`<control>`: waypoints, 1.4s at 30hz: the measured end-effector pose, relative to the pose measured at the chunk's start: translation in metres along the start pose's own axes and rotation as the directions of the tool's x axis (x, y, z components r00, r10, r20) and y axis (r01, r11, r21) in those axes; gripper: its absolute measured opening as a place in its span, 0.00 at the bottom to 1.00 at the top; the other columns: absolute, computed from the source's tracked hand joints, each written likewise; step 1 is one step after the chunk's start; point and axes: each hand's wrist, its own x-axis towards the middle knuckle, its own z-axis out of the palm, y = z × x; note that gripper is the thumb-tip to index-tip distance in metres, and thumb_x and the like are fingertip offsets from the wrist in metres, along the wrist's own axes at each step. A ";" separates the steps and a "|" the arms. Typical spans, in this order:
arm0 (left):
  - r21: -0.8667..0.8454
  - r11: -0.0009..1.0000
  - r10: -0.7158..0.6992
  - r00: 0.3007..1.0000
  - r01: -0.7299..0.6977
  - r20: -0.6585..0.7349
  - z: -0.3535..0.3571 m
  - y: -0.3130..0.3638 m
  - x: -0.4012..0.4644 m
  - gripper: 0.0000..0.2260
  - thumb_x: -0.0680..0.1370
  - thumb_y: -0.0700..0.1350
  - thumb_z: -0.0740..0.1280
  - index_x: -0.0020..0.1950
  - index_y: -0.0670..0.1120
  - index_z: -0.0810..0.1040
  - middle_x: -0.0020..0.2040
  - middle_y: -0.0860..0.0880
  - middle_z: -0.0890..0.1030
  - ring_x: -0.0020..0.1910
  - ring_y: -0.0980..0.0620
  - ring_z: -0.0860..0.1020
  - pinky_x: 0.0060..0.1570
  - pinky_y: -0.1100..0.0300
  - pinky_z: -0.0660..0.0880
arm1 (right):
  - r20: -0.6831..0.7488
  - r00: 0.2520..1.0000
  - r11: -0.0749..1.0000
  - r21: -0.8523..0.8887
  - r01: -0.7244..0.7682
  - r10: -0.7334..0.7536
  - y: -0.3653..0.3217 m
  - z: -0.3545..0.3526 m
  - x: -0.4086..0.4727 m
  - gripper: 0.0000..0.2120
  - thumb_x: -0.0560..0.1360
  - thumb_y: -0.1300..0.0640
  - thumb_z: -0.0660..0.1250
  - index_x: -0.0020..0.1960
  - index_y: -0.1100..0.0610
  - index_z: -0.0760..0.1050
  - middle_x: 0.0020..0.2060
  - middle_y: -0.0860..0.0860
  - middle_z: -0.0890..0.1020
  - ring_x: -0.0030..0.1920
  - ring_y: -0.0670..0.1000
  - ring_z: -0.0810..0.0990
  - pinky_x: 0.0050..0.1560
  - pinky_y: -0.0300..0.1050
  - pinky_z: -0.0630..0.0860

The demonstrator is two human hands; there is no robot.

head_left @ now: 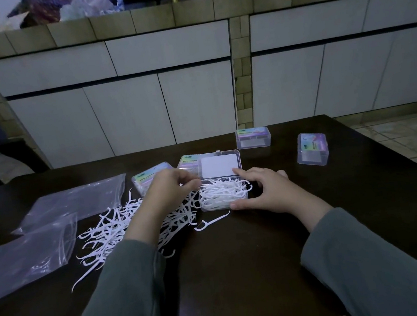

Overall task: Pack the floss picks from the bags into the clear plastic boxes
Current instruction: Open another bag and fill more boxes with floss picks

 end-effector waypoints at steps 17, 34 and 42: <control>0.234 0.891 0.394 0.919 -0.389 0.026 0.046 0.061 0.000 0.12 0.75 0.59 0.67 0.57 0.60 0.80 0.51 0.56 0.80 0.50 0.56 0.72 0.45 0.58 0.73 | -0.077 0.997 0.977 0.209 0.040 -0.024 0.008 0.002 0.002 0.41 0.63 0.39 0.77 0.72 0.38 0.64 0.67 0.42 0.73 0.71 0.50 0.64 0.67 0.48 0.55; -0.201 0.976 0.035 0.967 -0.088 -0.251 0.024 0.023 0.018 0.21 0.79 0.54 0.64 0.72 0.56 0.67 0.69 0.53 0.69 0.65 0.53 0.67 0.59 0.56 0.69 | -0.100 0.994 0.962 0.274 -0.003 0.032 0.015 0.008 0.009 0.54 0.57 0.32 0.77 0.74 0.36 0.49 0.54 0.35 0.77 0.61 0.50 0.71 0.68 0.57 0.62; -0.322 0.934 0.111 0.983 -0.154 -0.148 0.004 0.013 0.000 0.06 0.79 0.50 0.66 0.53 0.59 0.78 0.53 0.57 0.80 0.48 0.58 0.79 0.41 0.63 0.75 | -0.114 0.993 0.978 0.206 -0.007 0.031 0.010 0.006 0.004 0.41 0.61 0.34 0.75 0.70 0.39 0.63 0.51 0.33 0.73 0.58 0.45 0.69 0.68 0.56 0.63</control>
